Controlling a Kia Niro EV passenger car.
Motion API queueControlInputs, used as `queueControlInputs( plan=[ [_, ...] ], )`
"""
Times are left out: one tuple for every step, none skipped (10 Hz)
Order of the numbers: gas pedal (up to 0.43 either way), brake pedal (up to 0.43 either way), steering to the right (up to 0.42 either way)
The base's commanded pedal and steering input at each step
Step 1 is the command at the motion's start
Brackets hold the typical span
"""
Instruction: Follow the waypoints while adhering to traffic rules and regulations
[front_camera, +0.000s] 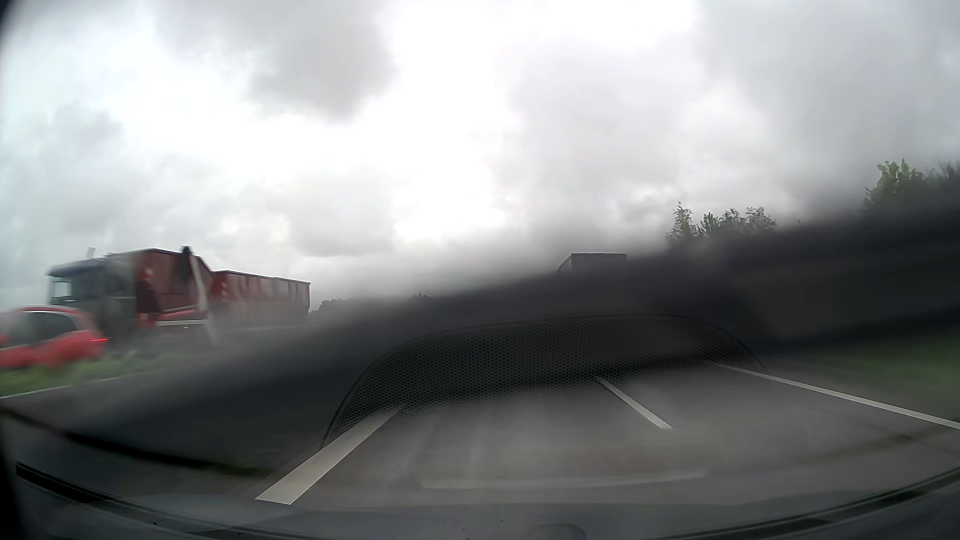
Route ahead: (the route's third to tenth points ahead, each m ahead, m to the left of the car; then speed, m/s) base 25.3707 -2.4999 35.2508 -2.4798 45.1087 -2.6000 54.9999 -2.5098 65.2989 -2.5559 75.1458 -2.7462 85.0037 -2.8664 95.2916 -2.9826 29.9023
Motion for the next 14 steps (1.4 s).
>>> queueControlInputs(
  plan=[
    [0.311, 0.000, -0.001],
    [0.311, 0.000, -0.001],
    [0.311, 0.000, 0.000],
    [0.311, 0.000, -0.001],
    [0.311, 0.000, -0.001],
    [0.311, 0.000, -0.001],
    [0.311, 0.000, -0.001],
    [0.311, 0.000, -0.001],
    [0.311, 0.000, -0.001],
    [0.311, 0.000, 0.000],
    [0.311, 0.000, 0.000],
    [0.311, 0.000, 0.000],
    [0.311, 0.000, 0.000],
    [0.311, 0.000, 0.000]
  ],
)
